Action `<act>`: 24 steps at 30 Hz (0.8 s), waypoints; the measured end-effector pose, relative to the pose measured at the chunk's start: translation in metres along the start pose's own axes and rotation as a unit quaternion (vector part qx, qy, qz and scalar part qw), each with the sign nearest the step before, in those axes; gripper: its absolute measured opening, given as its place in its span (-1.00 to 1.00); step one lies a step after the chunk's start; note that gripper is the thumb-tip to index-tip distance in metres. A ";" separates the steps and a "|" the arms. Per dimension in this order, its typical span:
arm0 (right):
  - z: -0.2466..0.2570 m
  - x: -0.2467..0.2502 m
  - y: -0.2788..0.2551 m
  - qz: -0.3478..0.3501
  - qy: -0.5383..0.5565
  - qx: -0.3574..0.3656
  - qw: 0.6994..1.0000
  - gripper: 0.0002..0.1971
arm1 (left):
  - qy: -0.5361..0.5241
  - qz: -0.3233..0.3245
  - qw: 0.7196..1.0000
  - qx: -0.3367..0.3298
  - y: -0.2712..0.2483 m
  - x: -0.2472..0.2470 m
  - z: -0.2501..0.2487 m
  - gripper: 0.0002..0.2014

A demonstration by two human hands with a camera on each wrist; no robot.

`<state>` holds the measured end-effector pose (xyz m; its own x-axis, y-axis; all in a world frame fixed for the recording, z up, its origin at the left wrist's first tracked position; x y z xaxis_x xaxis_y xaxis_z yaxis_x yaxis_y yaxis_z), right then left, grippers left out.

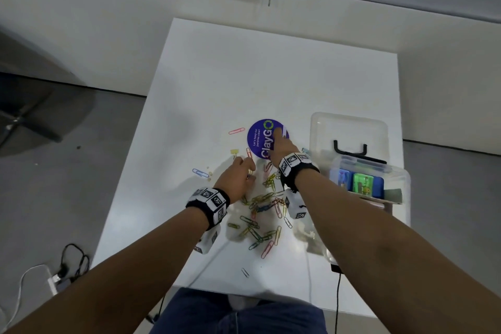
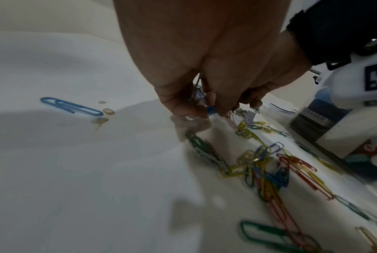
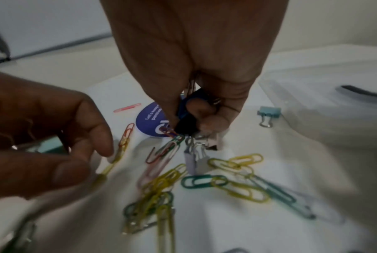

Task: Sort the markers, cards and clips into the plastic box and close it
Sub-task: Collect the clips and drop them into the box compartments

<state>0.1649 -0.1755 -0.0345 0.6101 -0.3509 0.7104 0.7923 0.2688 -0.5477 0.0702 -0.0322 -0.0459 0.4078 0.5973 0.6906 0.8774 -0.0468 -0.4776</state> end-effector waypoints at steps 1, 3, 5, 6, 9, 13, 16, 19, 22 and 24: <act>0.000 0.000 -0.004 -0.003 0.022 -0.010 1.000 -0.27 | -0.007 -0.001 1.000 0.002 0.000 0.001 -0.002 -0.80; -0.001 0.001 -0.013 -0.012 0.053 -0.022 0.998 -0.28 | -0.017 -0.006 1.000 0.006 0.001 0.004 -0.009 -0.83; 0.002 0.005 -0.024 -0.033 0.076 -0.017 0.996 -0.35 | -0.026 -0.018 0.999 0.005 0.001 0.011 -0.019 -0.85; 0.003 0.008 -0.032 -0.050 0.091 -0.006 0.995 -0.43 | -0.036 -0.023 0.999 0.000 0.001 0.014 -0.026 -0.87; 0.009 0.031 -0.069 -0.104 0.156 0.033 0.982 -0.63 | -0.078 -0.026 0.997 -0.011 -0.006 0.032 -0.050 -0.93; -0.008 0.058 -0.143 -0.143 0.234 0.061 0.960 -0.69 | -0.159 0.002 0.987 -0.036 -0.042 0.046 -0.097 -0.90; -0.044 0.057 -0.196 -0.144 0.282 0.048 0.947 -0.67 | -0.179 0.042 0.981 -0.066 -0.074 0.030 -0.135 -0.90; -0.083 0.046 -0.240 -0.153 0.314 0.005 0.937 -0.61 | -0.135 0.099 0.982 -0.086 -0.093 0.002 -0.170 -0.90; -0.105 0.035 -0.266 -0.129 0.282 -0.029 0.950 -0.63 | -0.090 0.131 0.983 -0.095 -0.102 -0.022 -0.196 -0.87; -0.110 0.030 -0.271 -0.107 0.254 -0.022 0.961 -0.67 | -0.043 0.156 0.982 -0.099 -0.107 -0.035 -0.208 -0.76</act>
<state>-0.0316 -0.3579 0.0868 0.3448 -0.7896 0.5075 0.8918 0.1070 -0.4395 0.0152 -0.2142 0.0941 0.6498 0.5934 0.4749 0.7479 -0.3877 -0.5389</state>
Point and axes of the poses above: each hand's wrist, its own y-axis towards the middle knuckle, its own x-axis out of the back of the hand, z = x × y, the point moved 1 cm from there along y, towards the middle knuckle, and after that the axes turned 9 degrees about x, right-handed, at the moved point
